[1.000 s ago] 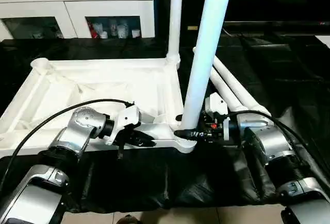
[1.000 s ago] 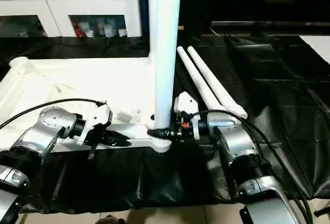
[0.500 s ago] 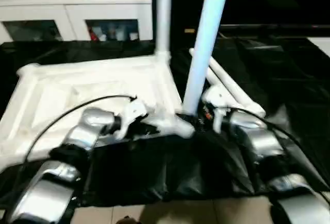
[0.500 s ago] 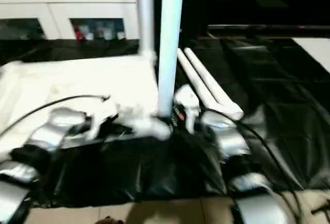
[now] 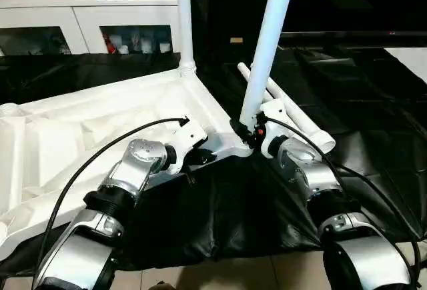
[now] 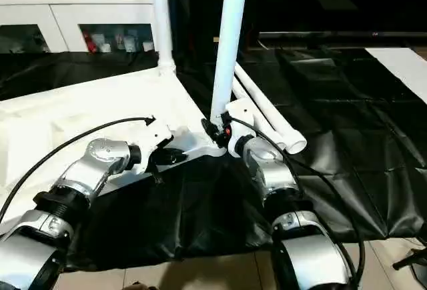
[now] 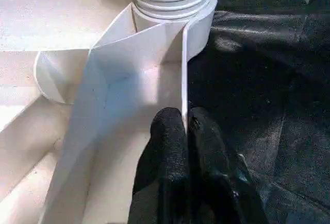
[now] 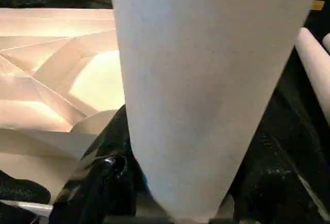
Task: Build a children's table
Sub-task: Insert table leg to table base
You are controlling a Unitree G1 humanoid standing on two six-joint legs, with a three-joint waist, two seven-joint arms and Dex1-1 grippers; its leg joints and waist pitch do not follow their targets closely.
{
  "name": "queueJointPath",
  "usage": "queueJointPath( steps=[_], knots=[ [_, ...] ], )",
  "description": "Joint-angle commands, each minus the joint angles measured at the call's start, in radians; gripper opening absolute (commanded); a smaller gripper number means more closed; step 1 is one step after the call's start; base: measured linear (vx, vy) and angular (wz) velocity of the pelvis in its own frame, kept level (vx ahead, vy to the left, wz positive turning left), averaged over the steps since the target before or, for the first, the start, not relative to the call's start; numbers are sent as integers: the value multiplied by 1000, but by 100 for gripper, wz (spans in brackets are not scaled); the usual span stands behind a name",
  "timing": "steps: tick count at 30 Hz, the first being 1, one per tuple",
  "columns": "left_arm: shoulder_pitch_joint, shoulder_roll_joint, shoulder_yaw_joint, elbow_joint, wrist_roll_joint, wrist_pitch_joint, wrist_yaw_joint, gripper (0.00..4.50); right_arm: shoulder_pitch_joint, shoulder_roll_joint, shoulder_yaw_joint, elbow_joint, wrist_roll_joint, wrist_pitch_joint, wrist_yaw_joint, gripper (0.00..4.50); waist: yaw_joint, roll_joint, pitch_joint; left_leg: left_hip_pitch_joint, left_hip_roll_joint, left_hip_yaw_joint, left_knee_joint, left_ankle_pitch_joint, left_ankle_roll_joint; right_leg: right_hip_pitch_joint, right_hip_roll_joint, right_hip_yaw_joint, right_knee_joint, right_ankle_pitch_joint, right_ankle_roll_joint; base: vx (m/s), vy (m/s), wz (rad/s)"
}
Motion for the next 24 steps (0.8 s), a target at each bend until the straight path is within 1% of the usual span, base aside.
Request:
queueJointPath(
  steps=[1, 6, 7, 8, 12, 13, 14, 15, 17, 19, 20, 21, 22, 23, 24],
  knots=[
    [-4, -22, -9, -51, -5, -3, 15, 0, 49, 42, 36, 107, -8, 67, 26, 196, 0, 7, -44, 20, 20, -13, -77, -486, -25, 19, -53, 34, -97, -441, -142, 0, 0, 0],
    [9, -12, -7, -70, -2, 5, 7, 0, 40, 38, 43, 119, -31, 68, 36, 196, -2, 8, -44, 20, 22, -13, -79, -492, -29, 18, -52, 34, -96, -441, -140, 0, 0, 0],
    [11, -9, -7, -73, -2, 5, 6, 0, 38, 34, 48, 122, -39, 59, 51, 196, -3, 4, -44, 20, 22, -13, -79, -492, -28, 18, -51, 34, -96, -441, -140, 0, 0, 0],
    [13, -5, -8, -72, 0, 0, 4, 0, 38, 28, 56, 120, -48, 38, 62, 196, -3, 3, -43, 20, 22, -12, -79, -493, -26, 17, -52, 34, -97, -448, -138, 0, 0, 0],
    [13, -1, -10, -70, 3, -6, 3, 0, 37, 28, 53, 116, -44, 29, 69, 196, -2, 4, -43, 19, 22, -13, -80, -486, -25, 17, -53, 35, -97, -450, -136, 0, 0, 0],
    [16, 2, -12, -73, 6, -9, 4, 0, 36, 27, 50, 109, -36, 17, 92, 196, -2, 1, -44, 19, 23, -12, -79, -484, -23, 17, -53, 35, -97, -451, -136, 0, 0, 0],
    [16, 2, -12, -73, 6, -9, 4, 0, 36, 27, 50, 109, -36, 17, 92, 196, -1, 2, -44, 19, 23, -12, -79, -482, -23, 17, -53, 36, -97, -449, -136, 0, 0, 0],
    [18, 4, -13, -75, 7, -9, 4, 0, 35, 26, 48, 106, -34, 12, 102, 231, -2, 2, -43, 19, 23, -12, -79, -484, -22, 16, -53, 36, -97, -450, -136, 0, 0, 0],
    [22, 7, -13, -82, 9, -9, 5, 0, 34, 22, 43, 100, -34, -5, 115, 268, -2, 2, -44, 17, 23, -11, -80, -473, -19, 18, -53, 37, -95, -434, -140, 0, 0, 0],
    [23, 8, -13, -83, 9, -10, 4, 0, 33, 20, 36, 99, -29, -9, 124, 275, -1, 2, -46, 16, 24, -10, -79, -455, -17, 20, -53, 37, -93, -411, -148, 0, 0, 0],
    [23, 8, -13, -83, 9, -10, 4, 0, 33, 20, 36, 100, -29, -10, 125, 285, -1, 1, -46, 14, 23, -9, -79, -445, -14, 22, -51, 37, -91, -394, -152, 0, 0, 0],
    [23, 8, -13, -84, 9, -9, 4, 0, 32, 20, 34, 101, -29, -12, 127, 299, 0, 1, -46, 14, 23, -8, -78, -441, -13, 21, -51, 37, -91, -389, -154, 0, 0, 0],
    [25, 11, -13, -86, 7, -12, 0, 0, 33, 17, 31, 97, -27, -15, 137, 311, -2, -12, -45, 13, 23, -6, -78, -435, -8, 22, -50, 37, -92, -392, -154, 0, 0, 0],
    [25, 11, -13, -86, 7, -12, 0, 0, 33, 17, 31, 97, -27, -15, 137, 316, 0, -8, -46, 13, 23, -8, -78, -431, -7, 23, -53, 37, -89, -399, -154, 0, 0, 0],
    [26, 13, -13, -88, 6, -14, -3, 0, 33, 15, 29, 95, -26, -18, 145, 331, 0, -4, -45, 15, 24, -7, -78, -432, -6, 20, -53, 38, -92, -411, -151, 0, 0, 0]
  ],
)
